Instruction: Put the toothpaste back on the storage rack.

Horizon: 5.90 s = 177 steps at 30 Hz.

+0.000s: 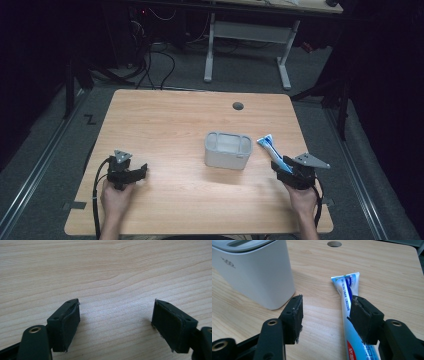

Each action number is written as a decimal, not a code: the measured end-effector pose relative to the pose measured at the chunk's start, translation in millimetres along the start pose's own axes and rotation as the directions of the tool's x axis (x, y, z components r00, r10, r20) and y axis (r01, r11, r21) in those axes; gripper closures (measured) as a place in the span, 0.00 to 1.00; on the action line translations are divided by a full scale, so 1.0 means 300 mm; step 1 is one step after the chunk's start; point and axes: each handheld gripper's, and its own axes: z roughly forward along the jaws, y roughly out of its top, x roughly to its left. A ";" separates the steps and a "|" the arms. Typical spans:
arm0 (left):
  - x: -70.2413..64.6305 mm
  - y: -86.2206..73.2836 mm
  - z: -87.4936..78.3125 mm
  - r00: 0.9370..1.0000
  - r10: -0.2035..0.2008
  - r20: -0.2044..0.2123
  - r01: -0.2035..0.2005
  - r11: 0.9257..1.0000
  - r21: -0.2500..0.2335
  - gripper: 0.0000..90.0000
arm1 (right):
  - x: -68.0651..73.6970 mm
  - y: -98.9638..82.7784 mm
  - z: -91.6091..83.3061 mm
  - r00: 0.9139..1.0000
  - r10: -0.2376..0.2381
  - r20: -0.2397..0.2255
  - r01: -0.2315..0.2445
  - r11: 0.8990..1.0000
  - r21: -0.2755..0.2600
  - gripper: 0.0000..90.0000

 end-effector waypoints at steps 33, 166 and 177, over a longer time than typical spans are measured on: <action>0.001 0.000 0.000 1.000 -0.002 0.002 0.002 1.000 -0.001 0.25 | -0.056 0.108 0.070 1.000 0.007 -0.002 -0.007 0.998 0.070 0.52; -0.004 0.001 0.002 1.000 0.010 -0.007 -0.010 1.000 0.003 0.25 | -0.105 0.261 0.185 0.992 0.030 -0.124 0.000 0.971 0.238 0.82; -0.004 0.001 0.002 1.000 0.008 -0.007 -0.008 1.000 0.003 0.25 | -0.096 0.278 0.144 0.992 0.029 -0.123 -0.010 0.989 0.149 0.83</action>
